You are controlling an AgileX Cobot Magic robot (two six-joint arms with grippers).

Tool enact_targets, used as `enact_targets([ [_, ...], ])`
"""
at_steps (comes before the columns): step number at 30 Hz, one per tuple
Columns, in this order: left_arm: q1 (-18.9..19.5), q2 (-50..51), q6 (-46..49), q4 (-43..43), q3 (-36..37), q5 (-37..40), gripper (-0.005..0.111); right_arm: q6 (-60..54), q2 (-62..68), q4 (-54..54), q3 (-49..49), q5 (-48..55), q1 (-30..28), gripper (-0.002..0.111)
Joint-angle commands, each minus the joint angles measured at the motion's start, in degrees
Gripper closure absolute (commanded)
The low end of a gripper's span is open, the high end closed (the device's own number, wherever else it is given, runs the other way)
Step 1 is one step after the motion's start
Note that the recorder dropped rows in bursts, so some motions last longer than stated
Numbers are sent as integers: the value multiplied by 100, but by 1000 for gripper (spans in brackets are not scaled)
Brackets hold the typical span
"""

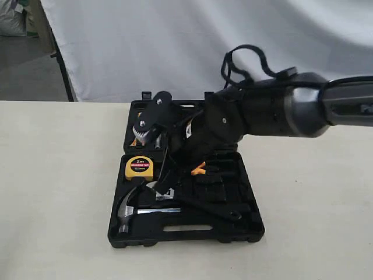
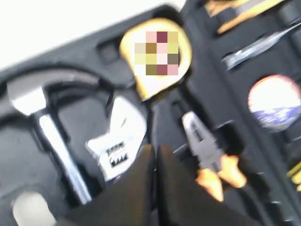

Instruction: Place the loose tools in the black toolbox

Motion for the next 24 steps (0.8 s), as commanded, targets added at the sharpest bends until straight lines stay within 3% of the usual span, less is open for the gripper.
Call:
enact_targets([
  [1,145,-18,-27,25,-15,-41,106,178,-236,-62,-6,-47,-32,81],
  [3,145,-18,-27,25,-15,-41,106,248,-221,-62,-6,81,-32,61],
  [5,145,-18,-27,25,-15,-41,106,4,-184,-62,-10,368,-32,50],
  [9,145,-18,-27,25,-15,-41,106,-430,-5,12,-146,957,-176,53],
  [17,145,-18,-27,25,-15,-41,106,-1445,515,1312,-897,2258,-644,77],
  [21,145,-18,-27,25,-15,-41,106,-1499,795,1271,-1172,2546,-644,76],
  [24,145,-18,-27,25,-15,-41,106,-1456,971,1249,-1349,2668,-644,67],
])
